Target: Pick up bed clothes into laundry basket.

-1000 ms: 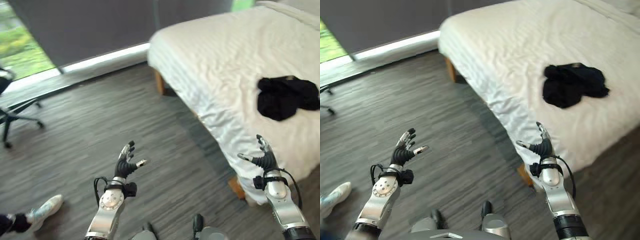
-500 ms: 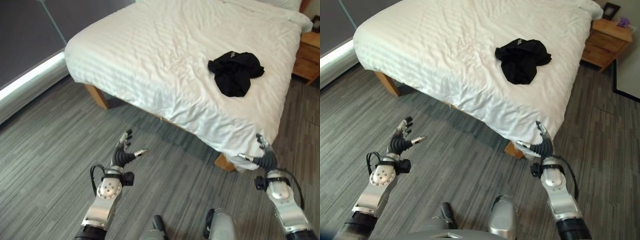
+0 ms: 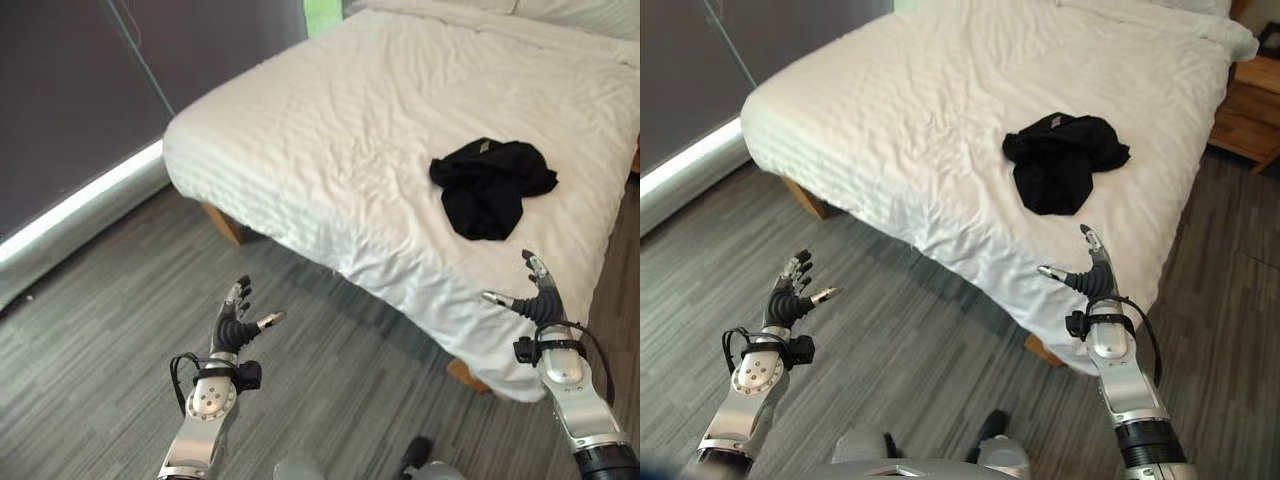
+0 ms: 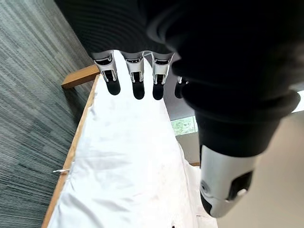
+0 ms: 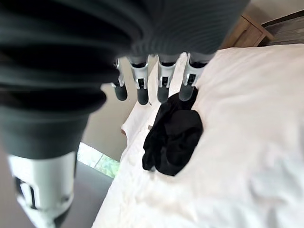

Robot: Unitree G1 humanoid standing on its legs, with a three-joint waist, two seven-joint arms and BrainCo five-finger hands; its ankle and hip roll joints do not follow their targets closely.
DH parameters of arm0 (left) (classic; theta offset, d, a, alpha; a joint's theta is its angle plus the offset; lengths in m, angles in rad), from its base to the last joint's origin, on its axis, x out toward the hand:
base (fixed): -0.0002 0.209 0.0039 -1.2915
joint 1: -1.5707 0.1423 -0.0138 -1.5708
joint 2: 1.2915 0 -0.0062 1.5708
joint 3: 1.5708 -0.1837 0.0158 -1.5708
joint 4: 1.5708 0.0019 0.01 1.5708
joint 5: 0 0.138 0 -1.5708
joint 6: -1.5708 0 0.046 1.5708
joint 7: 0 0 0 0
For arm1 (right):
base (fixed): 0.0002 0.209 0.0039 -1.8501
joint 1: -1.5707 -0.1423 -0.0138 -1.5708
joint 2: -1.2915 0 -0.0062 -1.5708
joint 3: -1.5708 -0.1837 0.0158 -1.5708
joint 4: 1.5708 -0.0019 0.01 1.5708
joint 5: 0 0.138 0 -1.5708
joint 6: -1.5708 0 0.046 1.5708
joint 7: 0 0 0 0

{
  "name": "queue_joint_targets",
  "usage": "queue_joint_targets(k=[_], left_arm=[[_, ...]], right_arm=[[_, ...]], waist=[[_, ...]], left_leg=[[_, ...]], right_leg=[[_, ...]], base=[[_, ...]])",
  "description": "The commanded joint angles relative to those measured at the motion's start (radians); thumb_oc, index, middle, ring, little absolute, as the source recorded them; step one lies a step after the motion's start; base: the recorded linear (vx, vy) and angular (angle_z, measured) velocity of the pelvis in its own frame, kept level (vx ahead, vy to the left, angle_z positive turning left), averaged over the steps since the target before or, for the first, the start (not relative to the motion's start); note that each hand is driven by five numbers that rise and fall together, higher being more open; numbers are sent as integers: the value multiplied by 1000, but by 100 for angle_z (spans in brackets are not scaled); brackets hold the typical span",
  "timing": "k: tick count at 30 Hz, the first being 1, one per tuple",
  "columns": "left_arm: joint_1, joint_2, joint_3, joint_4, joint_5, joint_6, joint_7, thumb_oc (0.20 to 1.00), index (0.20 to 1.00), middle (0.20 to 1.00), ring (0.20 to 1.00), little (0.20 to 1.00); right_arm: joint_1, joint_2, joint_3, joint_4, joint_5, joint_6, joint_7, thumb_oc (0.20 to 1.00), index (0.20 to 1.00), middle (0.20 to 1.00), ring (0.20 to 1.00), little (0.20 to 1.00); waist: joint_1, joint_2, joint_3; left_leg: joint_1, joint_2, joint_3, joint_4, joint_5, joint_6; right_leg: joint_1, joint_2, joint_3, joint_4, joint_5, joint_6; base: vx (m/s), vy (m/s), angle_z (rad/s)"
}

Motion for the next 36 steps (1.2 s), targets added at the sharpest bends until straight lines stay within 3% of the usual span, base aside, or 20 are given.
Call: queue_joint_targets(k=[1,3,5,7,8,10,13,17,18,21,22,23,25,26,27,28,29,30,32,36], left_arm=[[-109,76,46,-73,54,-67,52,1000,1000,1000,1000,1000],[-188,131,70,-63,116,-61,108,1000,1000,1000,1000,1000],[-282,198,92,-27,196,-42,178,1000,1000,1000,1000,1000],[-314,232,101,-8,239,-32,209,1000,1000,1000,1000,1000],[-373,313,126,39,314,-5,269,1000,1000,1000,1000,1000],[-423,402,143,103,387,23,320,1000,1000,1000,1000,1000],[-478,473,152,185,438,54,331,1000,1000,1000,1000,1000],[-538,526,130,270,413,66,326,1000,1000,1000,1000,1000],[-555,528,129,271,377,63,320,1000,1000,1000,1000,1000],[-559,504,139,226,318,34,287,1000,1000,1000,1000,1000],[-570,475,134,197,273,14,277,1000,1000,1000,1000,1000],[-567,454,127,170,248,4,272,1000,1000,1000,1000,1000],[-556,391,113,93,191,-18,267,1000,1000,1000,1000,1000],[-550,346,101,57,165,-34,265,1000,1000,1000,1000,1000],[-533,292,81,10,138,-47,253,1000,1000,1000,1000,1000],[-508,244,56,-30,106,-65,245,1000,1000,1000,1000,1000],[-468,206,49,-69,78,-85,227,1000,1000,1000,1000,1000],[-465,205,53,-72,77,-84,226,1000,1000,1000,1000,1000],[-261,104,25,-186,-73,-122,106,1000,1000,1000,1000,1000],[-36,67,17,-286,-180,-136,-23,1000,1000,1000,1000,1000]], right_arm=[[-48,-64,-50,-11,-3,-41,-21,1000,1000,1000,1000,1000],[-38,-68,-45,9,13,-45,-14,1000,1000,1000,1000,1000],[-23,-71,-36,39,27,-53,-4,1000,1000,1000,1000,1000],[-13,-71,-33,52,31,-59,-1,1000,1000,1000,1000,1000],[0,-76,-24,67,45,-70,9,1000,1000,1000,1000,1000],[27,-78,-27,74,57,-86,15,1000,1000,1000,1000,1000],[112,-75,-57,85,71,-93,38,1000,1000,1000,1000,1000],[162,-78,-64,87,52,-72,61,1000,1000,1000,1000,1000],[162,-82,-56,81,29,-60,73,1000,1000,1000,1000,1000],[142,-96,-36,47,-63,-47,93,1000,1000,1000,1000,1000],[95,-117,-5,-9,-134,-48,102,1000,1000,1000,1000,1000],[42,-133,18,-39,-172,-53,97,1000,1000,1000,1000,1000],[-60,-131,70,-75,-192,-68,83,1000,1000,1000,1000,1000],[-119,-134,93,-92,-200,-72,73,1000,1000,1000,1000,1000],[-174,-132,113,-116,-209,-71,65,1000,1000,1000,1000,1000],[-225,-132,129,-134,-223,-71,42,1000,1000,1000,1000,1000],[-268,-133,142,-150,-238,-66,33,1000,1000,1000,1000,1000],[-270,-133,145,-149,-238,-65,32,1000,1000,1000,1000,1000],[-405,-182,214,-151,-426,-20,-6,1000,1000,1000,1000,1000],[-516,-260,211,-62,-463,29,-58,1000,1000,1000,1000,1000]], waist=[[-6,-7,36],[-11,-1,27],[-7,10,19],[-5,18,17],[-3,29,8],[-14,39,6],[-47,59,-29],[-67,57,-56],[-68,57,-61],[-54,43,-64],[-55,38,-48],[-49,44,-32],[-35,54,-16],[-29,51,-10],[-29,55,-1],[-25,45,5],[-20,37,9],[-22,38,8],[51,5,0],[130,-1,6]], left_leg=[[83,-25,6,-188,-17,-4],[75,-52,-4,-285,-21,8],[92,-84,-41,-516,72,17],[104,-87,-77,-585,99,12],[96,-85,-180,-669,125,-1],[71,-75,-234,-683,140,-11],[86,-51,-183,-690,156,-14],[138,-79,-127,-690,144,7],[165,-100,-90,-690,126,30],[208,-141,-41,-690,81,76],[240,-166,-25,-690,57,102],[253,-169,-24,-690,46,114],[270,-180,-41,-690,23,133],[269,-190,-57,-690,20,134],[261,-193,-90,-690,30,134],[261,-212,-128,-690,29,138],[258,-225,-155,-690,24,137],[255,-224,-155,-690,27,137],[250,-244,-203,-690,10,137],[185,-252,-226,-557,-25,118]], right_leg=[[29,-41,34,15,-111,84],[33,-41,63,15,-114,99],[33,-35,92,15,-102,113],[41,-28,111,15,-107,119],[58,-15,164,15,-124,126],[76,-10,210,15,-137,135],[92,-14,235,15,-143,156],[96,-66,262,31,-119,191],[82,-105,266,75,-110,211],[30,-172,265,220,-82,247],[-46,-215,259,389,9,272],[-84,-229,239,471,43,276],[-156,-218,221,562,27,271],[-170,-182,230,514,-16,255],[-173,-110,256,432,-83,213],[-185,-38,311,357,-118,189],[-184,-10,352,258,-114,175],[-182,-8,351,247,-104,173],[-132,-21,327,48,-31,157],[-69,-41,254,15,-33,149]], base=[[221,130,-38],[246,175,-55],[279,233,-57],[297,157,-62],[356,189,-100],[387,240,-130],[309,257,-84],[256,274,-38],[160,303,-41],[164,346,-68],[122,370,-65],[105,372,-33],[105,204,-8],[140,65,15],[178,17,30],[181,-27,35],[130,-24,38],[133,-88,129],[149,-167,169],[36,-85,89]])
